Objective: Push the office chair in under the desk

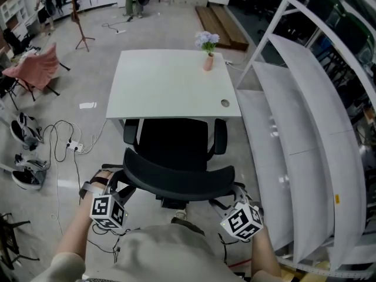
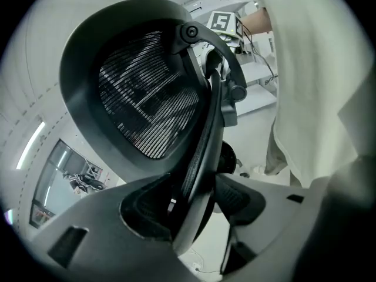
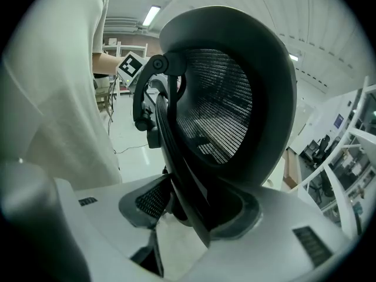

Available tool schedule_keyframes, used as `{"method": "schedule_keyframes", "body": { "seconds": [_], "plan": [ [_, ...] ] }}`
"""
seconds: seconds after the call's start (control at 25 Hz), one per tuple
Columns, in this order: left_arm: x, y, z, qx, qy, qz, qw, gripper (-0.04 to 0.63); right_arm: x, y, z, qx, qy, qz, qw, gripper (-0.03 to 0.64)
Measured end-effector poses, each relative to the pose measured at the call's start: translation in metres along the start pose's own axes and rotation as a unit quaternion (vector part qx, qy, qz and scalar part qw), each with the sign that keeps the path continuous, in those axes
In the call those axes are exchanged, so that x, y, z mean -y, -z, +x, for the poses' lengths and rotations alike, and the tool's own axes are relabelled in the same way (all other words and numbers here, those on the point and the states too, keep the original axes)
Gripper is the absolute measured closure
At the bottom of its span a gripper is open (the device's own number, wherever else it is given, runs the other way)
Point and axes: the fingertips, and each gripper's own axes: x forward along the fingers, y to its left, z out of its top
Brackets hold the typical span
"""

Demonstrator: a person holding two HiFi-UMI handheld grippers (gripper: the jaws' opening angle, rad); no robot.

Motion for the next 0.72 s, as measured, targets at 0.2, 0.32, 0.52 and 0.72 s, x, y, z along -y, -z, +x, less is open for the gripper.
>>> {"method": "schedule_keyframes", "body": {
  "seconds": [0.2, 0.32, 0.52, 0.72],
  "plan": [
    [-0.005, -0.003, 0.007, -0.005, 0.005, -0.010, 0.9999, 0.362, 0.010, 0.002, 0.002, 0.003, -0.005, -0.009, 1.000, 0.417],
    [-0.008, -0.008, 0.011, -0.011, -0.002, -0.016, 0.9998, 0.360, 0.021, 0.004, 0.004, 0.009, -0.006, -0.021, 1.000, 0.417],
    [-0.017, -0.020, 0.023, -0.020, -0.012, -0.030, 0.9993, 0.360, 0.047, 0.010, 0.005, 0.018, -0.014, -0.041, 0.999, 0.417],
    [-0.033, -0.029, 0.041, -0.028, -0.029, -0.041, 0.9984, 0.360, 0.080, 0.015, 0.014, 0.028, -0.015, -0.060, 0.998, 0.414]
  ]
}}
